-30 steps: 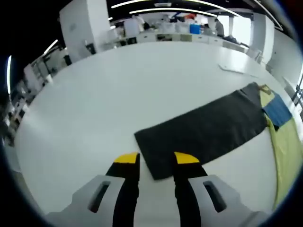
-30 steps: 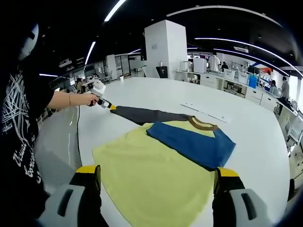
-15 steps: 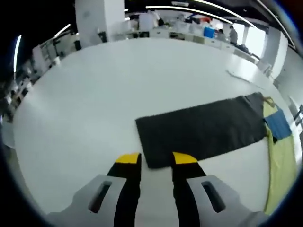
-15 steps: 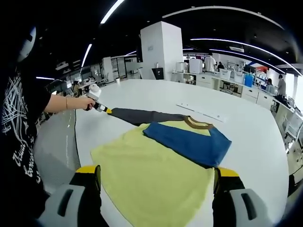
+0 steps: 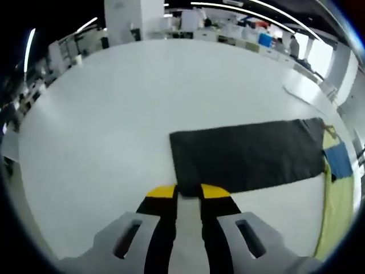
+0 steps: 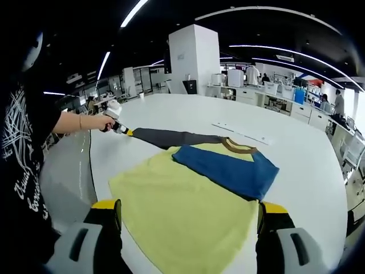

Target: Fold the garment on the visible template until the final outline fits inside the template.

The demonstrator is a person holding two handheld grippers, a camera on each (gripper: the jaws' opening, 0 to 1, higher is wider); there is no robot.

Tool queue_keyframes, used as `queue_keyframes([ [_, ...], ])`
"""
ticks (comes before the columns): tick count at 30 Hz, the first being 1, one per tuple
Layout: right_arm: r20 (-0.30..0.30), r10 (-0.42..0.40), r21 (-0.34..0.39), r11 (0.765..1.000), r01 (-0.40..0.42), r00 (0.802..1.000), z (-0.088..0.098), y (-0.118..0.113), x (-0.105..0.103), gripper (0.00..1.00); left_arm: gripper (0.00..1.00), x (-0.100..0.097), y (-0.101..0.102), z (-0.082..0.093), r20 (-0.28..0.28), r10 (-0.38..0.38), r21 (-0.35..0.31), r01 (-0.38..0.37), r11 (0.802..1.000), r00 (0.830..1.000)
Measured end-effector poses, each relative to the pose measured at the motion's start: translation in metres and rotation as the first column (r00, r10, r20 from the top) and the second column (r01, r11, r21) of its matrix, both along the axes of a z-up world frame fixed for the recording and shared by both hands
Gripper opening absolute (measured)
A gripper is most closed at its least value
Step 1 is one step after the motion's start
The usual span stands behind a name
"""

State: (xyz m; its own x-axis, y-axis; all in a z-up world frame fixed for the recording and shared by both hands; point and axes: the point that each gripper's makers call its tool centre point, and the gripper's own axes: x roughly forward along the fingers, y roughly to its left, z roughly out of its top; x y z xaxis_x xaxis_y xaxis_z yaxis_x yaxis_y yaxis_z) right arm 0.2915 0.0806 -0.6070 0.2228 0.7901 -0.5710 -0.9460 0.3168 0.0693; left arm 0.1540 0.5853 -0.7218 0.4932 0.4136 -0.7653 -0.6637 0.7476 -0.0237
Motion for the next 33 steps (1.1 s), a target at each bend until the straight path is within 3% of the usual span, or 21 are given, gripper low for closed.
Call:
queue_keyframes([
  [7,-0.001,-0.009,0.002,1.0,0.009,1.0,0.0,-0.001,0.001,1.0,0.03,0.005,0.002,-0.003,-0.005,-0.033,-0.012,0.033,0.999,0.999],
  [13,0.002,-0.003,0.0,1.0,0.003,1.0,0.001,-0.001,0.0,1.0,0.02,0.008,0.001,-0.002,-0.036,-0.059,0.008,0.059,0.998,0.998],
  [16,0.003,-0.002,0.002,1.0,0.001,1.0,0.002,-0.001,-0.001,1.0,0.02,0.009,0.0,0.0,-0.022,-0.054,0.003,0.054,0.999,0.998],
  [33,0.005,0.008,0.007,1.0,-0.008,1.0,0.002,-0.004,-0.007,1.0,0.02,0.044,-0.03,0.036,0.037,-0.182,0.042,0.181,0.983,0.983],
])
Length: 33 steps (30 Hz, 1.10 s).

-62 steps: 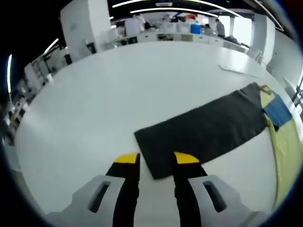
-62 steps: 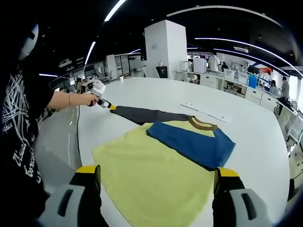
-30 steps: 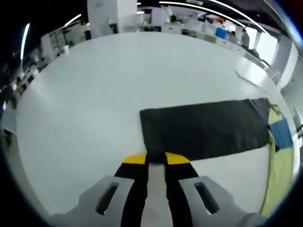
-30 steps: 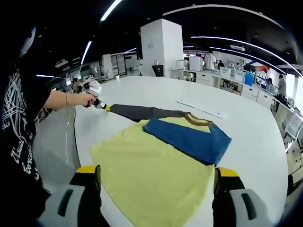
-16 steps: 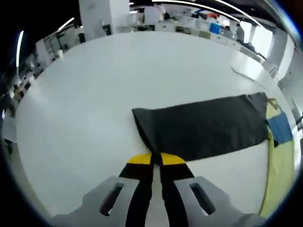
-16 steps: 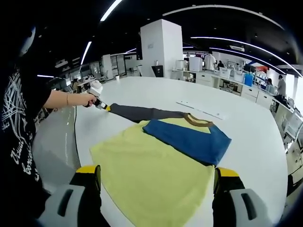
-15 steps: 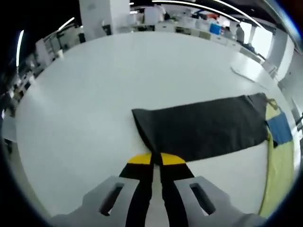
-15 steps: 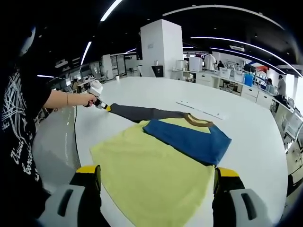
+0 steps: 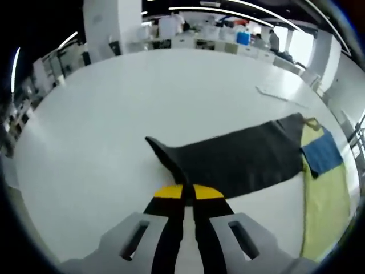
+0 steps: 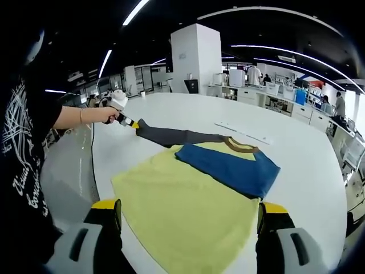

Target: Fold the garment on the visible template until the final outline fits inside the template.

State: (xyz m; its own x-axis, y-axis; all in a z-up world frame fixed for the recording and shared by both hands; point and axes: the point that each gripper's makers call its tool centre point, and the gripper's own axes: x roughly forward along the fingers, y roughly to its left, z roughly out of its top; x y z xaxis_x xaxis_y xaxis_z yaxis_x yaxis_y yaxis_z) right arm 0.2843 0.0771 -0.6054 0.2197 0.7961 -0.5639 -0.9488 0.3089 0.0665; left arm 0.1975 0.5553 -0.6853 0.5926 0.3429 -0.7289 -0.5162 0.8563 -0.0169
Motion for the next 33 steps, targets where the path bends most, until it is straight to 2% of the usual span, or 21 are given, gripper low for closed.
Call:
queue_keyframes([
  [4,-0.001,-0.003,0.008,1.0,0.003,1.0,0.001,-0.001,0.0,1.0,0.02,0.009,-0.01,0.012,0.02,-0.03,0.004,0.03,1.0,0.999],
  [7,0.001,-0.003,0.009,1.0,0.003,1.0,0.001,-0.003,0.0,1.0,0.02,0.016,-0.022,0.019,0.045,-0.056,-0.026,0.057,0.998,0.997],
  [11,-0.001,0.0,0.013,1.0,0.0,1.0,-0.001,-0.006,0.001,1.0,0.02,0.023,-0.037,0.027,0.058,-0.093,-0.032,0.095,0.995,0.994],
  [13,-0.003,0.0,0.015,1.0,0.0,1.0,-0.001,-0.008,0.001,1.0,0.02,0.029,-0.046,0.03,0.056,-0.133,-0.024,0.135,0.991,0.99],
  [21,-0.01,-0.003,0.016,1.0,0.004,1.0,-0.005,-0.012,0.0,1.0,0.02,0.053,-0.076,0.044,0.097,-0.206,-0.032,0.21,0.977,0.974],
  [33,-0.004,-0.023,0.017,1.0,0.023,1.0,-0.007,-0.023,0.005,1.0,0.02,0.09,-0.123,0.065,0.158,-0.307,-0.035,0.316,0.948,0.939],
])
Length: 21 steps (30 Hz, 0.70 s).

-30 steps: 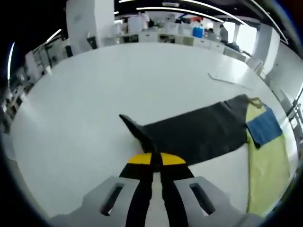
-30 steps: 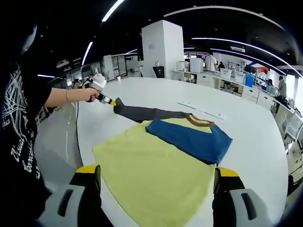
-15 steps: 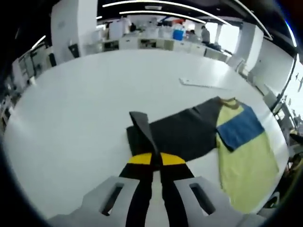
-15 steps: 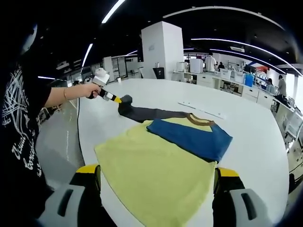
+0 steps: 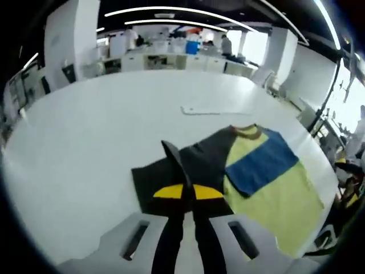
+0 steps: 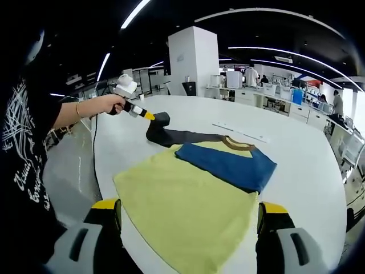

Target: Fold the garment on the visible template until the final outline fits inside the template.

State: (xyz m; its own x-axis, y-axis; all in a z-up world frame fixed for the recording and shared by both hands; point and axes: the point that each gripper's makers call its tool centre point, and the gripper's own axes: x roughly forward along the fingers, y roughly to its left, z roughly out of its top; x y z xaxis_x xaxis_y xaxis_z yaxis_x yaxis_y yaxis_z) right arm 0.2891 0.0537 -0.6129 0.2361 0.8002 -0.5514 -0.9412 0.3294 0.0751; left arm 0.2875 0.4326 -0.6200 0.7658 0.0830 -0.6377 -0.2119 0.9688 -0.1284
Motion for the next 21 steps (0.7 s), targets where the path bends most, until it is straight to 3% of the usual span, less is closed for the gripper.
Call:
queue_keyframes([
  [11,0.0,-0.002,-0.013,1.0,0.002,1.0,-0.005,-0.006,0.002,1.0,0.01,0.032,-0.037,0.014,0.057,-0.081,-0.024,0.083,0.996,0.995],
  [21,-0.007,-0.008,-0.017,1.0,0.008,1.0,-0.008,-0.008,-0.002,1.0,0.01,0.057,-0.071,0.026,0.116,-0.1,-0.076,0.11,0.991,0.988],
])
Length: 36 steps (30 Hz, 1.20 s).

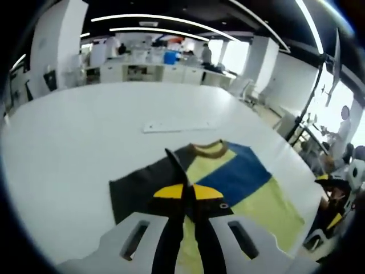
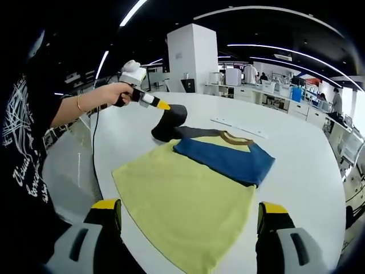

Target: Fold the garment on the visible template until the final outline fits inside the template.

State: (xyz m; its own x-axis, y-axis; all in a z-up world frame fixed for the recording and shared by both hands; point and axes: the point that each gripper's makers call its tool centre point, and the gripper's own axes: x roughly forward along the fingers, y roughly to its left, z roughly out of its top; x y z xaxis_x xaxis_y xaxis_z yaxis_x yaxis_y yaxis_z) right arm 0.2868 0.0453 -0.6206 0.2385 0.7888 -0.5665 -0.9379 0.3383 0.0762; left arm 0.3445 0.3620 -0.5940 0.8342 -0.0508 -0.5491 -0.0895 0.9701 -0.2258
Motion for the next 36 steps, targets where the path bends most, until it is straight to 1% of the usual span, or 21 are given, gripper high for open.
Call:
queue_keyframes([
  [1,-0.002,-0.001,0.0,1.0,0.001,1.0,-0.001,0.0,0.0,1.0,0.01,0.005,-0.005,0.003,0.016,-0.005,-0.012,0.005,1.0,1.0],
  [3,-0.002,-0.002,-0.005,1.0,0.002,1.0,-0.002,-0.001,-0.001,1.0,0.01,0.011,-0.013,0.007,0.027,-0.021,-0.012,0.021,1.0,0.999],
  [11,-0.002,-0.004,-0.015,1.0,0.004,1.0,-0.001,-0.003,-0.005,1.0,0.01,0.028,-0.041,0.014,0.043,-0.074,-0.019,0.075,0.997,0.996],
  [20,-0.005,-0.019,-0.012,1.0,0.018,1.0,0.002,-0.004,-0.01,1.0,0.01,0.044,-0.069,0.022,0.065,-0.114,-0.041,0.116,0.992,0.991],
  [30,-0.007,-0.023,-0.019,1.0,0.023,1.0,0.0,-0.009,-0.008,1.0,0.01,0.058,-0.102,0.02,0.068,-0.16,-0.045,0.163,0.986,0.985],
  [36,-0.013,-0.026,-0.013,1.0,0.026,1.0,-0.001,-0.01,-0.007,1.0,0.01,0.067,-0.12,0.016,0.068,-0.193,-0.045,0.196,0.98,0.979],
])
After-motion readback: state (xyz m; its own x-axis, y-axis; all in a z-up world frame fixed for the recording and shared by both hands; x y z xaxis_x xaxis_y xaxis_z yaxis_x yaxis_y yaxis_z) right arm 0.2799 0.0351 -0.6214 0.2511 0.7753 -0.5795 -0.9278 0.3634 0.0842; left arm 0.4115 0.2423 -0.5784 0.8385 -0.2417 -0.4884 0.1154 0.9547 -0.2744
